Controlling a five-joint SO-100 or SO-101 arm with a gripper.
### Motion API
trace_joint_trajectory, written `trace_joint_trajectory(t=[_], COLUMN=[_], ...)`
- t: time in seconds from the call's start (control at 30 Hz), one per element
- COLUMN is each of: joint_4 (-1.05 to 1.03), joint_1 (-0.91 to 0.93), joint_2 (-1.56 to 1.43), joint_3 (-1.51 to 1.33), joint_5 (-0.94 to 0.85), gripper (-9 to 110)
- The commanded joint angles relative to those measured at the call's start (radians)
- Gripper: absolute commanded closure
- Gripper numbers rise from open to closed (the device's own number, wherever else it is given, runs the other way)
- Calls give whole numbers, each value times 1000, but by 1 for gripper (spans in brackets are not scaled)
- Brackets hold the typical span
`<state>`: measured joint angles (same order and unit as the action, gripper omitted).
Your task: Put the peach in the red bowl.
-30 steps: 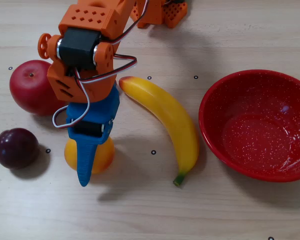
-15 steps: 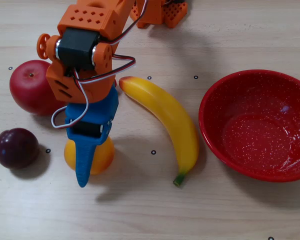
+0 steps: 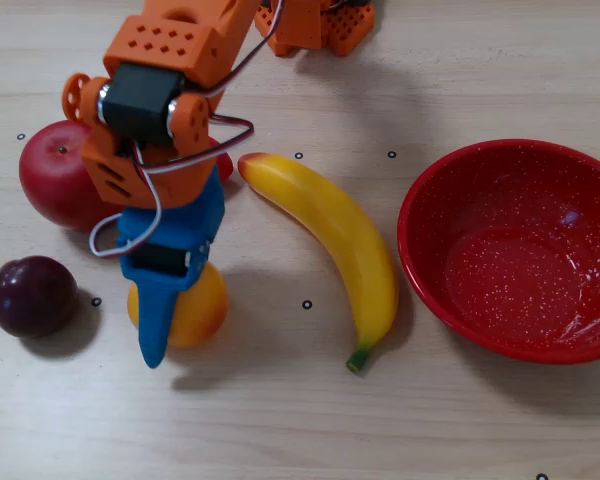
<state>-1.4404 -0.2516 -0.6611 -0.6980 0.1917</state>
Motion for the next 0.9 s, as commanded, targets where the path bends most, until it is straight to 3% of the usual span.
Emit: trace_joint_trajectory(t=[0.0, 0.13, 0.57, 0.87], joint_4=[11, 8, -87, -158], joint_1=[-26, -23, 78, 425], joint_2=[-140, -141, -443, -736], joint_3=[25, 25, 267, 209], joint_5=[18, 43, -173, -242], gripper=[71, 101, 101, 101])
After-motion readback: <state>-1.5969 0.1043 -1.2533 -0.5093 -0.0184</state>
